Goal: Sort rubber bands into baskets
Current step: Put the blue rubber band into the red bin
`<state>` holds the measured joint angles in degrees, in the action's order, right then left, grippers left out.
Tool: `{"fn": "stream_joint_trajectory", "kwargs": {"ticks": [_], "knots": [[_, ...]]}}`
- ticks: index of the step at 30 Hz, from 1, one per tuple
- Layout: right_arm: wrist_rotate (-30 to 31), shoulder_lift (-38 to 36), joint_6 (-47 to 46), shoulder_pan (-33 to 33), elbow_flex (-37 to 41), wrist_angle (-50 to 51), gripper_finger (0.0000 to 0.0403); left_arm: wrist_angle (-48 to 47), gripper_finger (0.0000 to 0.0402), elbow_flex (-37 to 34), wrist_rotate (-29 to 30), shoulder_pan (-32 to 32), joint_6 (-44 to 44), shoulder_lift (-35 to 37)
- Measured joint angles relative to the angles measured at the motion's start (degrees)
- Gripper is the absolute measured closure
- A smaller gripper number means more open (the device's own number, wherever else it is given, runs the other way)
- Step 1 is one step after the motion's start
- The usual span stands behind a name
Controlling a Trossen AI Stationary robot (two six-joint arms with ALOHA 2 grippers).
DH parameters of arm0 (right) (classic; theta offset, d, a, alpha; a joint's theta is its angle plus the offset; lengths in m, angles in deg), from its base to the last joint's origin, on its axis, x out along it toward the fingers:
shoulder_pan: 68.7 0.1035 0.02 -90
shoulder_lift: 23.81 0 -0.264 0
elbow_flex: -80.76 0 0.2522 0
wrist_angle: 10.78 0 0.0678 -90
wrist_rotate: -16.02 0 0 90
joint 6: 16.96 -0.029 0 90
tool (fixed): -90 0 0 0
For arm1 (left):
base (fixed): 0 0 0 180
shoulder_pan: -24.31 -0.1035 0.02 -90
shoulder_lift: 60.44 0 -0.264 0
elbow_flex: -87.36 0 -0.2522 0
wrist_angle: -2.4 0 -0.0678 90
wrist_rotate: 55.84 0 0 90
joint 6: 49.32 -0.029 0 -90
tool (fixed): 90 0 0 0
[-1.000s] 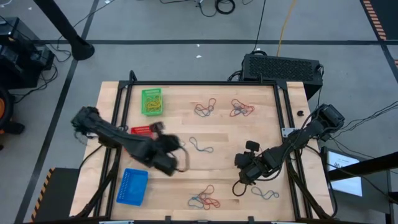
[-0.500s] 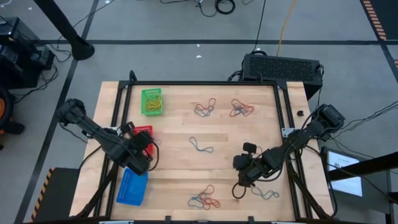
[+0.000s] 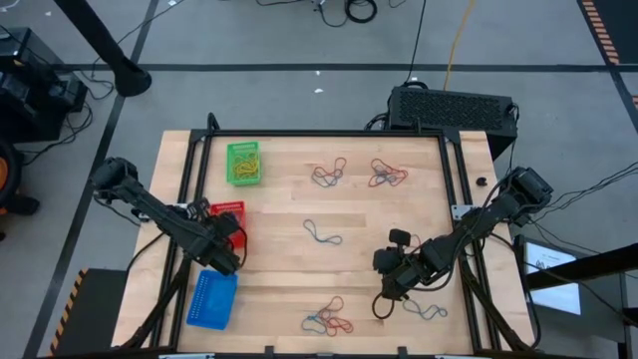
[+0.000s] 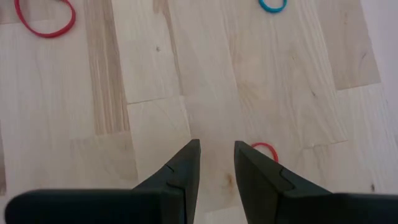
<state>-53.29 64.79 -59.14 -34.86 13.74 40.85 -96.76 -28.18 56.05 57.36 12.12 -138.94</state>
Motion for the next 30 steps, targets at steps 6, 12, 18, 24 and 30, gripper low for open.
{"fn": "stream_joint_trajectory", "kwargs": {"ticks": [6, 12, 18, 24, 30], "knots": [[0.00, 0.00, 0.00, 0.00, 0.00, -0.42, 0.0312, 5.72, 0.0401, -1.76, 1.79, -1.18, -4.96, 0.00], [0.00, 0.00, -0.02, 0.00, 0.00, -0.42, 0.0312, 6.06, 0.0375, -1.76, 6.63, -2.43, -7.14, 0.00], [0.00, 0.00, 0.00, 0.00, 0.00, -0.42, 0.0312, 9.27, 0.0334, -1.76, 6.62, -3.96, -11.01, 0.00], [0.00, 0.00, 0.00, 0.00, 0.00, -0.39, 0.0312, 9.94, 0.0285, -1.76, 6.64, -5.51, -12.39, 0.00], [0.00, 0.00, 0.27, 0.00, 0.00, -0.39, 0.0312, 14.37, 0.0272, -0.01, 7.22, -6.09, -14.36, 0.00]]}}
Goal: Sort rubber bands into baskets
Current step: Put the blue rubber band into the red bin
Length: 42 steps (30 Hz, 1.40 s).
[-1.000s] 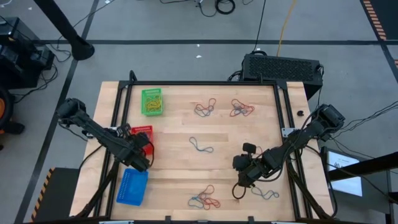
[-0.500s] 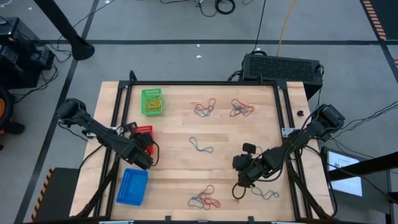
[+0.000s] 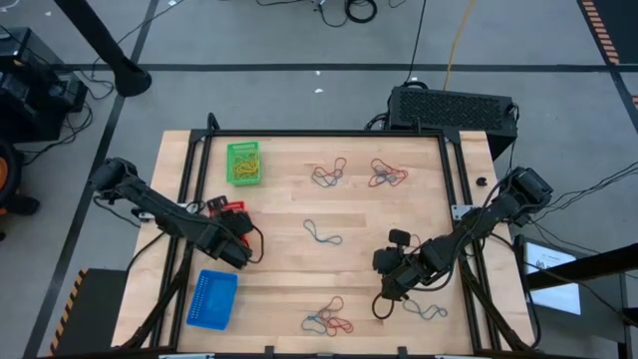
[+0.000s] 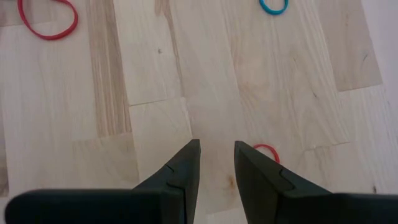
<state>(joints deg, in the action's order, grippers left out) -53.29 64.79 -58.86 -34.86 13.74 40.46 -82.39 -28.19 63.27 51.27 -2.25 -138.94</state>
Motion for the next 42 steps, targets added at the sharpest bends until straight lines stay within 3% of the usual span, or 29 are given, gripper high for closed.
{"fn": "stream_joint_trajectory", "kwargs": {"ticks": [5, 11, 15, 20, 23, 30, 36, 42], "knots": [[0.09, 0.02, 0.38, -0.27, 0.00, -0.44, 0.0312, 10.69, 0.0272, 2.30, 1.78, -0.14, -8.71, 0.00], [0.24, 0.02, 3.22, -2.86, 0.00, -6.38, 0.0312, 37.09, 0.0272, 2.34, 1.46, -3.90, -25.02, -0.87], [-1.80, 0.02, 5.84, -4.17, 0.00, -10.75, 0.0312, 55.54, 0.0272, 2.38, -8.91, -7.23, -33.75, -3.64], [-6.10, 0.02, 7.96, -3.93, 0.00, -14.18, 0.0312, 73.28, 0.0272, 2.41, -25.56, -6.71, -35.48, -9.74], [-6.25, 0.02, 8.70, -3.60, 0.00, -14.69, 0.0312, 79.30, 0.0272, 2.39, -28.95, -3.78, -33.75, -13.90], [-6.24, 0.02, 8.59, -3.58, 0.00, -15.29, 0.0312, 86.93, 0.0272, 5.77, -29.14, 5.02, -29.54, -22.75], [-6.32, 0.02, 7.69, -3.58, 0.00, -17.27, 0.0312, 85.76, 0.0272, 11.39, -23.80, 9.15, -29.85, -29.85], [-9.09, 0.02, 7.07, -3.43, 0.00, -22.12, 0.0312, 84.84, 0.0272, 12.13, -19.35, 9.22, -27.91, -34.10]]}}
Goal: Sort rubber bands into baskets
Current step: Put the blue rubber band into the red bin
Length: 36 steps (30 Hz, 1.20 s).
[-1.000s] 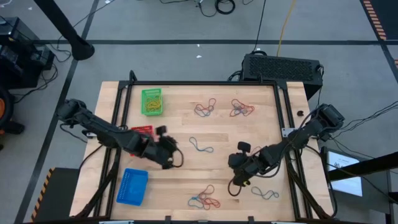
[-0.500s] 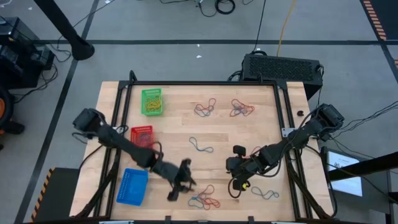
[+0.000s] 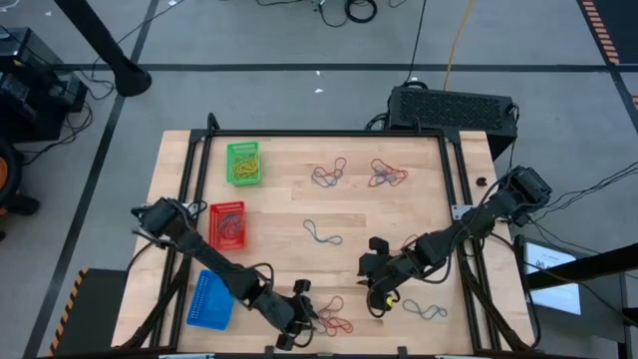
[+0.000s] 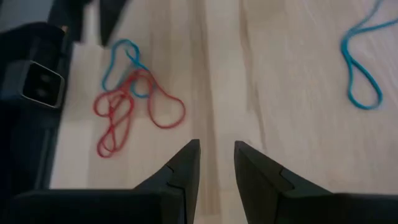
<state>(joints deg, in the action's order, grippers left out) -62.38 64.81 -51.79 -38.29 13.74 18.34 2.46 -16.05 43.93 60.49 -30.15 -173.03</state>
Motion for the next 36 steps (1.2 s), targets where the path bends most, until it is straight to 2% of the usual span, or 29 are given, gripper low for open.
{"fn": "stream_joint_trajectory", "kwargs": {"ticks": [19, 22, 27, 31, 36], "knots": [[0.28, 0.00, -3.23, 2.92, 0.00, -4.55, 0.0312, -4.07, 0.0273, 0.06, 4.76, 0.78, 5.79, -5.16], [0.27, 0.00, -3.21, 3.08, 0.00, -4.48, 0.0312, -4.89, 0.0295, 0.12, 4.91, 0.83, 5.99, -5.18], [0.28, 0.00, -3.41, 3.08, 0.00, -4.46, 0.0312, -5.28, 0.0384, 0.13, 5.85, 0.96, 5.54, -5.20], [0.28, 0.00, -3.35, 3.08, 0.00, -4.44, 0.0312, -6.16, 0.0394, 0.13, 5.29, 1.00, 4.36, -4.68], [0.27, 0.00, -3.11, 3.08, 0.00, -4.28, 0.0312, -15.31, 0.0398, -0.15, 5.07, 1.09, 3.97, 0.81]]}}
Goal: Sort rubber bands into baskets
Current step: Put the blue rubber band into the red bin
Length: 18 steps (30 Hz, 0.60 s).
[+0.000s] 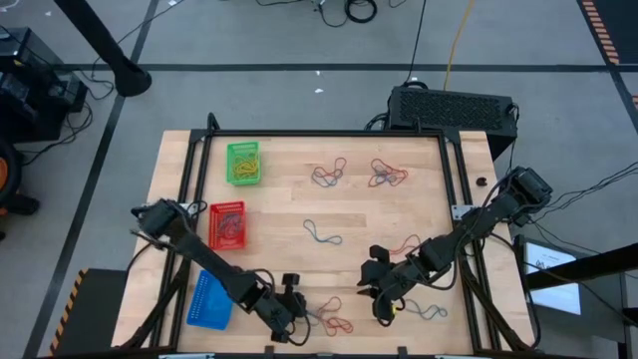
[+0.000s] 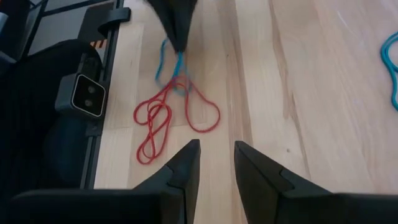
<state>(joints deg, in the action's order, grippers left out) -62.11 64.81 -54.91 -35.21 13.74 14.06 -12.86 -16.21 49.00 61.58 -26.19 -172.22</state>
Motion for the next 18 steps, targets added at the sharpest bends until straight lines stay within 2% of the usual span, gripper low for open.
{"fn": "stream_joint_trajectory", "kwargs": {"ticks": [5, 13, 18], "knots": [[0.01, 0.00, 0.05, 0.00, 0.00, 0.03, 0.0312, -11.31, 0.0399, 0.11, 2.23, -0.02, 0.07, 8.37], [0.01, 0.00, 0.05, 0.00, 0.00, 0.02, 0.0312, -28.39, 0.0400, 0.13, 8.90, -0.02, 0.86, 20.82], [0.01, 0.00, 0.69, 0.00, 0.00, -0.01, 0.0312, -40.50, 0.0400, 0.13, 11.62, -0.07, 6.63, 26.71]]}}
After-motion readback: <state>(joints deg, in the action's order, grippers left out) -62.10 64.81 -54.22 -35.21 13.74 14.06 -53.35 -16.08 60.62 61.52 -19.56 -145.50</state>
